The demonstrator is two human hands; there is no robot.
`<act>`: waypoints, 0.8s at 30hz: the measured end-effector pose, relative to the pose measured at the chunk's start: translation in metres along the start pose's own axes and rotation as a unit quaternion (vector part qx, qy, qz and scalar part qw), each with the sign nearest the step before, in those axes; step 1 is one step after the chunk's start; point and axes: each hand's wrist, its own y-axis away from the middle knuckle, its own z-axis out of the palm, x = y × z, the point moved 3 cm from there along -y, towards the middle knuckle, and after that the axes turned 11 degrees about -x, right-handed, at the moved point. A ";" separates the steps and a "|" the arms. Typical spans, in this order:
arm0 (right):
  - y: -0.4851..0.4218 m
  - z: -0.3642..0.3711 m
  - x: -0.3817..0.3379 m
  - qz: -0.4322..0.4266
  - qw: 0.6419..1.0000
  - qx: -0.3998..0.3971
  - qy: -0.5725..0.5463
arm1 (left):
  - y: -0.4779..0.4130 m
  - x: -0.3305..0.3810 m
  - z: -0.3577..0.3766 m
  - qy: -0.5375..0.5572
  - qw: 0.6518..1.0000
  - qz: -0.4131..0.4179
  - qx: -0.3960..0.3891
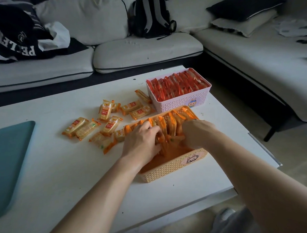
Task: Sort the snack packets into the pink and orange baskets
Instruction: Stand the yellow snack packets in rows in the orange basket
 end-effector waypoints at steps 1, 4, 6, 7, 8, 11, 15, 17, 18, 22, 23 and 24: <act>0.000 0.000 0.000 -0.003 1.000 0.005 -0.019 | 0.000 0.000 0.000 0.001 1.000 0.001 0.002; -0.006 0.002 -0.007 0.001 0.996 0.036 -0.086 | 0.001 -0.001 0.001 0.006 1.000 0.001 0.008; -0.008 0.003 -0.011 0.013 0.993 0.043 -0.113 | 0.000 -0.001 0.003 0.006 1.000 0.000 0.012; -0.008 0.003 -0.014 0.017 0.991 0.039 -0.130 | 0.000 -0.001 0.003 0.006 1.000 -0.002 0.014; -0.008 0.003 -0.015 0.017 0.987 0.032 -0.155 | 0.000 -0.001 0.004 0.004 1.000 -0.002 0.016; -0.009 0.002 -0.015 0.018 0.966 0.031 -0.257 | 0.001 -0.002 0.006 -0.005 1.000 0.003 0.027; -0.008 0.003 -0.010 0.034 0.949 0.012 -0.314 | -0.001 -0.003 0.008 -0.001 1.000 0.006 0.027; -0.008 0.004 -0.008 0.041 0.943 0.012 -0.329 | -0.002 0.000 0.007 0.000 0.999 0.015 0.032; -0.008 0.005 -0.007 0.045 0.939 0.012 -0.340 | -0.003 0.002 0.007 0.006 0.999 0.023 0.037; -0.004 0.003 -0.006 0.025 0.910 -0.039 -0.411 | -0.005 0.011 0.007 -0.005 0.996 0.076 0.041; -0.002 0.000 -0.003 0.015 0.895 -0.055 -0.443 | -0.006 0.012 0.007 -0.017 0.996 0.078 0.037; 0.001 -0.004 0.002 0.012 0.882 -0.063 -0.467 | -0.008 0.013 0.007 -0.026 0.996 0.074 0.035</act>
